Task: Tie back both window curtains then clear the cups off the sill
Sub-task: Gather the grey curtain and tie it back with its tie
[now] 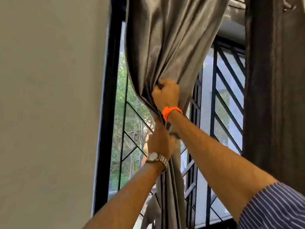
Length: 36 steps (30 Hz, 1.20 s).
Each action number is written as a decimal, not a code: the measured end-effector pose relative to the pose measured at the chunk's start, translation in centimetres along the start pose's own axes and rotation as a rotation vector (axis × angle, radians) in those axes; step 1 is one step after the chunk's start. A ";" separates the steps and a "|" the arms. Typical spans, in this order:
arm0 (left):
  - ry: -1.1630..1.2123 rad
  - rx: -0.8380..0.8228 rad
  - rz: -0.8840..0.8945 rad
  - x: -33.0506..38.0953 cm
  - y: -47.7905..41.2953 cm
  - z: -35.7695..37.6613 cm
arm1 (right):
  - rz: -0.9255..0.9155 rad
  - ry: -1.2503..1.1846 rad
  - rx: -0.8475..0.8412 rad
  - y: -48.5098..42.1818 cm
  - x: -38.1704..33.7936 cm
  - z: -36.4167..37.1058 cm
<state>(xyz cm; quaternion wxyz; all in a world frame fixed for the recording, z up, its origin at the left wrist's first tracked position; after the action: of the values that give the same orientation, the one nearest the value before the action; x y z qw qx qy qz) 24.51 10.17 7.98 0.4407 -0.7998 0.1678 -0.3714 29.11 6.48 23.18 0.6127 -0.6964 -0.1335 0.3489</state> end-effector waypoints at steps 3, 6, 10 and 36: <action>-0.019 0.029 -0.050 -2.3 -0.1 -3.9 | 0.027 -0.061 -0.026 0.6 -2.4 2.3; -0.089 0.065 -0.072 -5.2 -0.2 -7.6 | 0.038 -0.100 -0.034 1.6 -5.0 4.8; -0.206 0.128 -0.090 -8.3 -0.9 -11.9 | 0.052 -0.185 -0.027 2.8 -8.1 7.7; -0.149 -0.017 0.116 -6.2 2.7 -4.0 | 0.541 -0.450 -0.123 13.1 5.3 3.5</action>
<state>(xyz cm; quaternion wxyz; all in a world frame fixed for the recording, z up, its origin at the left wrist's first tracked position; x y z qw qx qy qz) 17.57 10.05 4.31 0.4658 -0.8179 0.1840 -0.2834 27.47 9.64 9.05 0.4102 -0.6480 -0.0964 0.6344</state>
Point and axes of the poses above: each hand's wrist, its own y-axis away from the middle knuckle, its own z-axis out of the palm, x = y × z, the point moved 9 cm from there along -y, towards the middle knuckle, and after that the axes turned 6 degrees about z, right-handed, at the moved point
